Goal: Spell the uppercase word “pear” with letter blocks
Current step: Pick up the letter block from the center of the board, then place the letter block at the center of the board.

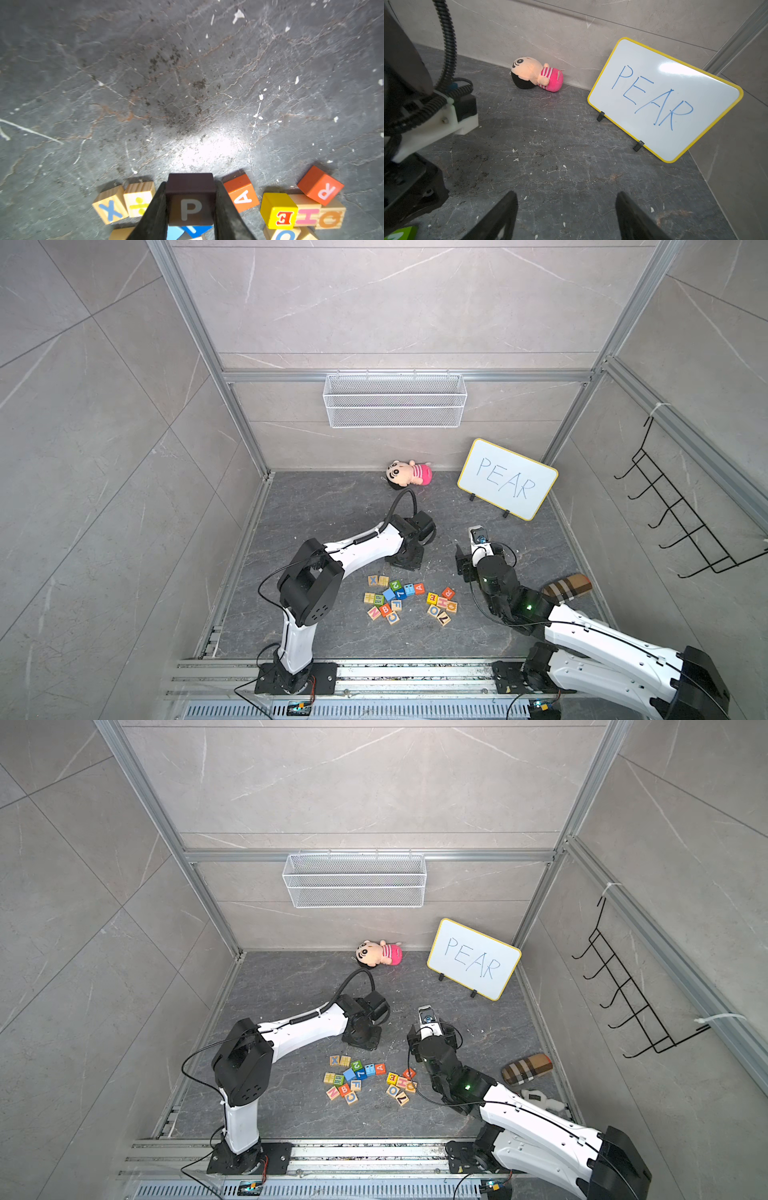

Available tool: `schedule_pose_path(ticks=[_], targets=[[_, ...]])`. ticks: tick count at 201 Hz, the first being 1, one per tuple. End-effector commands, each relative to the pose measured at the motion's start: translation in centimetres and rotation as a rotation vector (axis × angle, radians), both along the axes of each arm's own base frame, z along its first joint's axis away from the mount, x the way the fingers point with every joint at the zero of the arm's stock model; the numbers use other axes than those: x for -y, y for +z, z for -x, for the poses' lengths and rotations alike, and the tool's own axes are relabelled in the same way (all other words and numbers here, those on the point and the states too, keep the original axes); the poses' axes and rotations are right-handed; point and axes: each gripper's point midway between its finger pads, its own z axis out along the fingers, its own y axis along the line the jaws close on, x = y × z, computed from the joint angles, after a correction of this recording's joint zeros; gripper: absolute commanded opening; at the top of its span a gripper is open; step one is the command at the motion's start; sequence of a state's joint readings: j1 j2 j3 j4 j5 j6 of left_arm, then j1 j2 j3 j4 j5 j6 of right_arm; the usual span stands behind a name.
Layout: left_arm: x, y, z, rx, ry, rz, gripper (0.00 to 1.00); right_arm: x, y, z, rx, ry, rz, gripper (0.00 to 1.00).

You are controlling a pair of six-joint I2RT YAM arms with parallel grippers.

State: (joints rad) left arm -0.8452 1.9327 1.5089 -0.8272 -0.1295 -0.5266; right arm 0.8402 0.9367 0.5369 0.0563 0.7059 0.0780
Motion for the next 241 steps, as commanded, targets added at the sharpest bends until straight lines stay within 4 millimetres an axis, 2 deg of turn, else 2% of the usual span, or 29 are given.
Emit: schedule_pose_path(ticks=[1,43,98,121,150,175,241], targets=[[-1.3,2.3,-0.9,0.033,0.008,0.016,0.22,-0.3,1.4,-0.2,0.022,0.007,-0.019,0.77],[-4.0,2.4,-3.6,0.059,0.048,0.010,0.22,-0.8,1.1,-0.4,0.013,0.021,-0.012,0.78],[-9.3,2.5,-7.6,0.103,0.117,-0.006,0.22,-0.9,1.6,-0.7,0.009,0.018,0.008,0.79],[-11.6,2.1,-9.3,0.109,0.140,-0.008,0.22,-1.2,1.9,-0.7,0.015,0.029,-0.005,0.80],[-13.5,1.1,-11.1,0.102,0.154,-0.010,0.22,-1.4,2.1,-0.7,0.018,0.036,-0.011,0.79],[-13.8,0.2,-11.7,0.106,0.137,-0.027,0.22,-1.4,2.2,-0.7,0.018,0.041,-0.014,0.80],[-12.4,-2.4,-12.9,0.063,0.136,0.002,0.22,-1.7,1.9,-0.7,0.012,0.050,-0.023,0.80]])
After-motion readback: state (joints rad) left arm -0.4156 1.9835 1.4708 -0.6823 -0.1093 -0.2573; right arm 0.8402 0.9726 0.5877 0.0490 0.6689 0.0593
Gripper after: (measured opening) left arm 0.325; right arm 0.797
